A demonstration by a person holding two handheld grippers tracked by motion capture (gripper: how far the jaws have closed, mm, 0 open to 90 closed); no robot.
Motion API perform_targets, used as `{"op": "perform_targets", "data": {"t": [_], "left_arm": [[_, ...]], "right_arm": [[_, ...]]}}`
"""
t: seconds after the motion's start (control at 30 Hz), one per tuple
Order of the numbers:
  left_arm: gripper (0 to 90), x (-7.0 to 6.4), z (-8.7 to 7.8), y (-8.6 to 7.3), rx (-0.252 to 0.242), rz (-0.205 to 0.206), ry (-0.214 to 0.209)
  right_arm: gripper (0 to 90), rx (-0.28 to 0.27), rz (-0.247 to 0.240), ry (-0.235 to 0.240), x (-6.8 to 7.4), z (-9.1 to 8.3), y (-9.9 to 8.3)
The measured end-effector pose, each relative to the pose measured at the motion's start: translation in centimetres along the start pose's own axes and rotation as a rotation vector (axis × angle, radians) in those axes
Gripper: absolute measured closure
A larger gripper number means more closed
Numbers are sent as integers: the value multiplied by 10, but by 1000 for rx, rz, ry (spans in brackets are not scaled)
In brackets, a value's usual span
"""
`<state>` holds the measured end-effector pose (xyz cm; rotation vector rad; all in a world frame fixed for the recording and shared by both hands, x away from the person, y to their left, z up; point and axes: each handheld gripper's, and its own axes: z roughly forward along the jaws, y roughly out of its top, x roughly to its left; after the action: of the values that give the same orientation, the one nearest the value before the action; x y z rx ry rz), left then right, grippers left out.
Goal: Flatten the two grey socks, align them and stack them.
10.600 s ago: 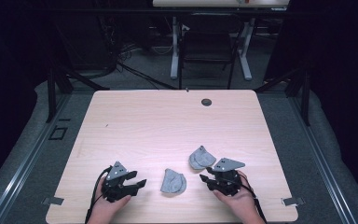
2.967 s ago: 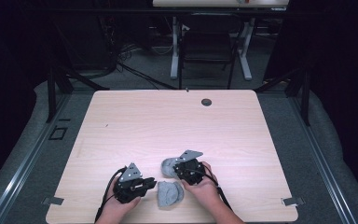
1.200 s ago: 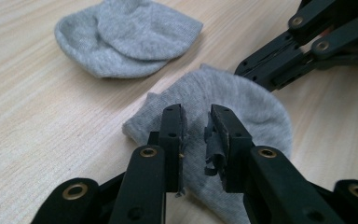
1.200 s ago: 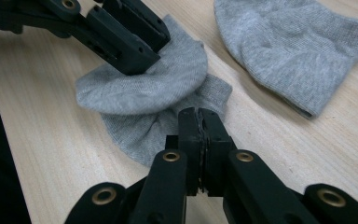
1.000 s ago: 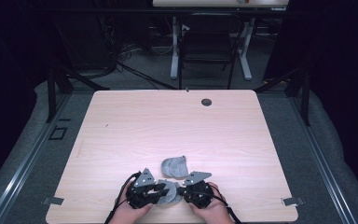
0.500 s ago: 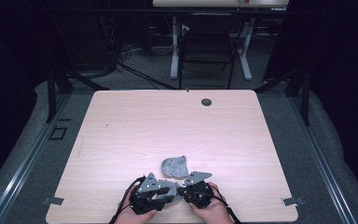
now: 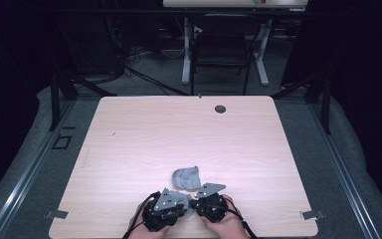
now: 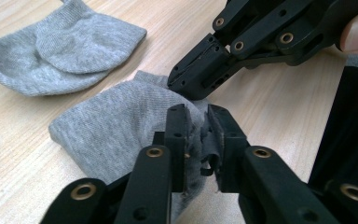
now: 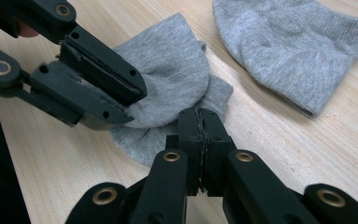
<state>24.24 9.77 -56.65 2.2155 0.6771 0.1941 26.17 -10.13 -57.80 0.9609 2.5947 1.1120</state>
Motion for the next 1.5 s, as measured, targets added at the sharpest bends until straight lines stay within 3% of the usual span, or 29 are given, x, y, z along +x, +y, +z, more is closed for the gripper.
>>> {"op": "perform_targets", "data": {"t": [0.47,0.67,1.0,1.23,1.5], "left_arm": [[847,11,-17,4,-39,-27,18],[841,19,-27,4,-66,-59,28],[842,24,-34,1,-72,-71,44],[833,29,-42,-4,-63,-115,38],[799,33,-47,-5,-91,-122,54]], "right_arm": [[894,10,-13,-13,0,-2,0],[894,28,-20,-35,-5,-7,-2],[891,67,-38,-85,-17,-18,-5],[887,84,-30,-92,-25,-23,-8],[886,84,-23,-92,-24,-23,-7]]}}
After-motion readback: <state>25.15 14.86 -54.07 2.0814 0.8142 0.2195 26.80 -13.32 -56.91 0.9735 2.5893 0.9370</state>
